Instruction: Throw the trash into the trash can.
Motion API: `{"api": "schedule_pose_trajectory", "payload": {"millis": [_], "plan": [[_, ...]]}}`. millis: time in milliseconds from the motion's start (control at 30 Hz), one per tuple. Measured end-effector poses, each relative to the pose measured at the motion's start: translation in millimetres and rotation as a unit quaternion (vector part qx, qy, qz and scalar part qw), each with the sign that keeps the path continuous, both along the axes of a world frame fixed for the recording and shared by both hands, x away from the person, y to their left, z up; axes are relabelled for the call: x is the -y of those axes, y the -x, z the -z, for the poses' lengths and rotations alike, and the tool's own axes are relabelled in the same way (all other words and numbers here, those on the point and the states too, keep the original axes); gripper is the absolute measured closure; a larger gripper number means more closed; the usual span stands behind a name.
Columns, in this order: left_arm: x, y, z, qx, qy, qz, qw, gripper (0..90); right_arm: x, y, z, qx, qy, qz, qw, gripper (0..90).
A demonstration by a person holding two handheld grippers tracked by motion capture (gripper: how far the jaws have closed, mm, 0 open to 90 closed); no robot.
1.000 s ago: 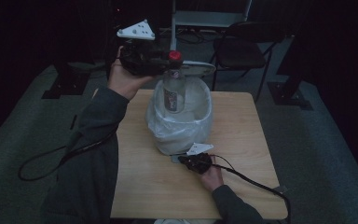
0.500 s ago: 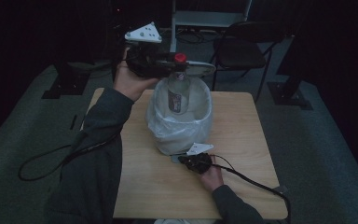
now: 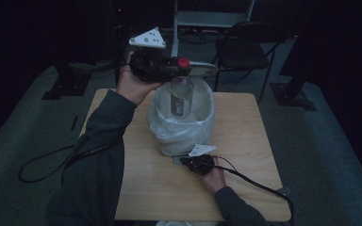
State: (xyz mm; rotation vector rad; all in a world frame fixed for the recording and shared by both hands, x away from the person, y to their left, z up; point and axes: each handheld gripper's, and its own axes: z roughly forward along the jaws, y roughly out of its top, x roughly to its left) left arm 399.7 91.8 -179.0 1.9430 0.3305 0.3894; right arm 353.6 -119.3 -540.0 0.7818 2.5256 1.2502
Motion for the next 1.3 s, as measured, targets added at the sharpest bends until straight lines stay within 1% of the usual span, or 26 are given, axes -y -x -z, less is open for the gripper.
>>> {"api": "schedule_pose_trajectory", "payload": {"millis": [167, 200, 267, 533, 567, 667, 767, 900, 1000, 1067, 1200, 1300], "plan": [[1.1, -1.0, 3.5, 0.003, -0.005, -0.003, 1.0000, 63.1, 0.0, 0.0, 0.0, 0.000, 0.000, 0.000, 1.0000, 90.0], [1.2, -2.1, 6.1, 0.002, -0.006, -0.001, 1.0000, 63.1, 0.0, 0.0, 0.0, 0.000, 0.000, 0.000, 1.0000, 90.0], [1.6, -3.0, 8.8, -0.003, -0.005, -0.001, 1.0000, 63.1, 0.0, 0.0, 0.0, 0.000, 0.000, 0.000, 1.0000, 90.0], [5.4, -4.8, 24.5, -0.013, -0.013, 0.006, 0.9998, 63.1, 0.0, 0.1, 0.1, 0.001, 0.000, 0.000, 1.0000, 90.0], [5.4, -4.8, 24.5, -0.013, -0.013, 0.006, 0.9998, 63.1, 0.0, 0.1, 0.1, 0.001, 0.000, 0.000, 1.0000, 90.0], [5.8, -7.0, 33.7, -0.017, -0.014, 0.008, 0.9997, 63.0, -0.1, 0.1, 0.1, 0.001, 0.000, 0.000, 1.0000, 90.0], [7.1, -8.0, 46.5, -0.018, -0.016, 0.018, 0.9996, 63.0, 0.0, 0.1, 0.1, 0.001, 0.000, 0.000, 1.0000, 90.0], [8.4, -13.3, 66.6, -0.035, -0.017, 0.019, 0.9990, 63.0, 0.1, 0.2, -0.1, 0.002, 0.002, 0.001, 1.0000, 90.0], [11.9, -17.5, 77.8, -0.041, -0.030, 0.010, 0.9986, 63.0, 0.1, 0.3, -0.3, 0.000, 0.002, 0.001, 1.0000, 90.0], [14.1, -20.3, 82.0, -0.042, -0.039, 0.001, 0.9984, 63.0, 0.1, 0.3, -0.2, 0.000, 0.000, 0.000, 1.0000, 90.0], [15.1, -27.8, 88.7, -0.047, -0.038, -0.009, 0.9981, 62.9, 0.1, 0.3, -0.2, 0.000, 0.001, 0.000, 1.0000, 90.0], [16.2, -34.9, 97.9, -0.055, -0.041, -0.013, 0.9975, 62.6, 0.1, 0.4, -0.3, 0.000, 0.001, 0.001, 1.0000, 90.0]]}}
